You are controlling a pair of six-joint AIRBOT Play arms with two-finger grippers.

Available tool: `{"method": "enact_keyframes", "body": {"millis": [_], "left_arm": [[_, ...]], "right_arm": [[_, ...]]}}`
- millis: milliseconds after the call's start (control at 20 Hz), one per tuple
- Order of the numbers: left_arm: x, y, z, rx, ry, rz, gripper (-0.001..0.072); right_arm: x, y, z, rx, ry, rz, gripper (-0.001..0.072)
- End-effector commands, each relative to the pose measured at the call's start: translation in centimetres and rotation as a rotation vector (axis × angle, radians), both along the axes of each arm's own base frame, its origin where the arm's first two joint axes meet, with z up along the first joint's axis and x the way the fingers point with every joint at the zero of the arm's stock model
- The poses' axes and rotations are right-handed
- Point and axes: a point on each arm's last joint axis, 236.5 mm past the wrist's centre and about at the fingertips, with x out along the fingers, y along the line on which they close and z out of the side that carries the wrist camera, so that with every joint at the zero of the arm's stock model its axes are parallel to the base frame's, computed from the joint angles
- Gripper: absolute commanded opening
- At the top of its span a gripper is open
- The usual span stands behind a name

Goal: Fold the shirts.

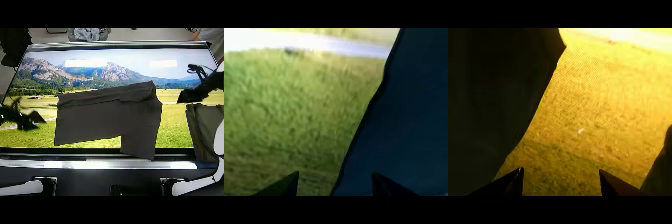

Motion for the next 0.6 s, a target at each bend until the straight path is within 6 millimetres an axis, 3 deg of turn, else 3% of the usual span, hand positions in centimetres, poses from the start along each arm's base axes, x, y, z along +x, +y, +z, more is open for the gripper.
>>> {"method": "enact_keyframes", "body": {"millis": [0,50,150,350,550], "left_arm": [[-7.6,-3.8,-3.2,-0.057,0.075,-0.06,0.0523],[-8.6,-4.6,-3.5,-0.072,0.071,-0.077,0.0523],[-9.0,-5.5,-4.0,-0.089,0.053,-0.053,0.0523],[-6.4,-5.9,-4.0,-0.108,-0.04,0.019,0.0489],[-6.2,-6.6,-4.6,-0.106,-0.047,0.019,0.0457]], "right_arm": [[-4.5,1.0,-1.6,0.029,0.103,0.033,0.0558],[-4.9,1.3,-2.1,0.034,0.108,0.041,0.0558],[-5.4,1.5,-2.8,0.037,0.126,0.048,0.0558],[-6.0,0.9,-3.0,0.011,0.151,0.052,0.0559],[-7.1,1.1,-4.2,-0.002,0.14,0.037,0.056]]}}
